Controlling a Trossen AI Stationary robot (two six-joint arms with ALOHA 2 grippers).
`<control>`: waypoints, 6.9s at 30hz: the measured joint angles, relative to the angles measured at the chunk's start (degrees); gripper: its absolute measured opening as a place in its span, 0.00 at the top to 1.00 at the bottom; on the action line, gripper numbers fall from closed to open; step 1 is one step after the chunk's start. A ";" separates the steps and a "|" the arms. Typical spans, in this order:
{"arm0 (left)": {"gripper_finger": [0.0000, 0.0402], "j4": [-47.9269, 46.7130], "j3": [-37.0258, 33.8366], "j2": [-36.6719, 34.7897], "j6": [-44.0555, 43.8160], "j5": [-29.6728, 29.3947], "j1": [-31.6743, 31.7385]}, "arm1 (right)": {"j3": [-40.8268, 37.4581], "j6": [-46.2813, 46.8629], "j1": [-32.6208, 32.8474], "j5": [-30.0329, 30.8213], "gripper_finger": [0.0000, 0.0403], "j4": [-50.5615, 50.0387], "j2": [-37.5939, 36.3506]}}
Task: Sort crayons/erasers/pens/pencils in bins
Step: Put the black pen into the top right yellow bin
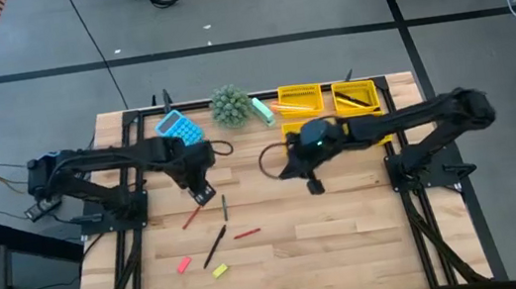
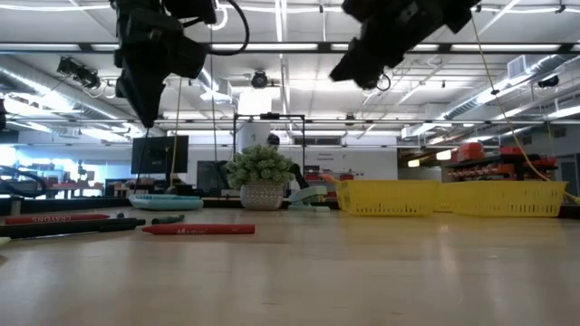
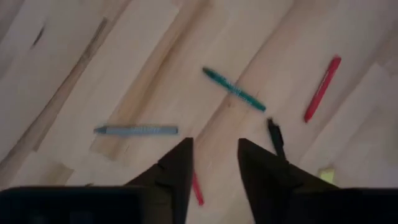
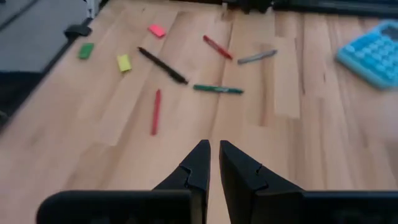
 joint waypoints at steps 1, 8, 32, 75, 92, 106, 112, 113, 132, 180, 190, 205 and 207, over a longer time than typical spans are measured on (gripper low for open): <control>0.64 0.97 0.08 0.73 -0.51 -0.74 -1.06 | -0.09 1.29 0.22 0.00 0.90 -1.85 -1.77; 0.56 1.51 -0.02 5.32 -6.64 -3.45 -5.60 | -4.25 5.16 4.64 0.76 0.90 -5.43 -6.44; 0.66 11.13 -0.02 16.10 -34.15 -14.82 -19.20 | -10.08 10.53 8.48 5.05 0.90 -2.13 -1.76; 0.81 18.73 0.01 20.99 -47.79 -13.51 -28.71 | -10.06 -3.05 8.46 1.97 0.83 -6.37 -1.80; 0.82 14.89 0.01 21.52 -48.41 -12.56 -28.55 | -11.56 -6.22 8.48 1.97 0.84 -6.35 -1.80; 0.69 16.57 -0.04 25.28 -46.81 -11.78 -28.09 | -12.00 -6.25 8.47 1.97 0.84 -6.35 -1.80; 0.65 17.10 0.06 26.05 -46.13 -11.70 -27.18 | -12.00 -6.25 8.48 1.97 0.84 -6.35 -1.80; 0.65 16.85 0.11 26.09 -46.09 -11.57 -27.04 | -12.00 -6.21 8.46 1.97 0.84 -6.35 -1.80; 0.89 15.44 0.20 26.68 -46.00 -10.32 -26.64 | -12.05 -6.20 8.48 1.97 0.84 -6.79 -1.80; 0.96 19.24 24.91 24.18 30.61 -10.88 1.24 | -10.15 26.01 8.41 24.82 0.84 -34.28 -22.90; 0.97 26.84 17.46 22.92 47.66 -5.82 8.87 | -10.12 12.08 5.98 24.72 0.83 -12.59 -10.14; 0.95 75.84 -5.30 11.09 43.01 5.57 18.83 | -1.87 5.98 -2.61 19.91 0.57 -10.06 6.03; 0.95 85.44 -9.13 10.19 41.95 6.16 19.38 | 0.98 5.25 -2.12 20.00 0.56 -13.26 9.41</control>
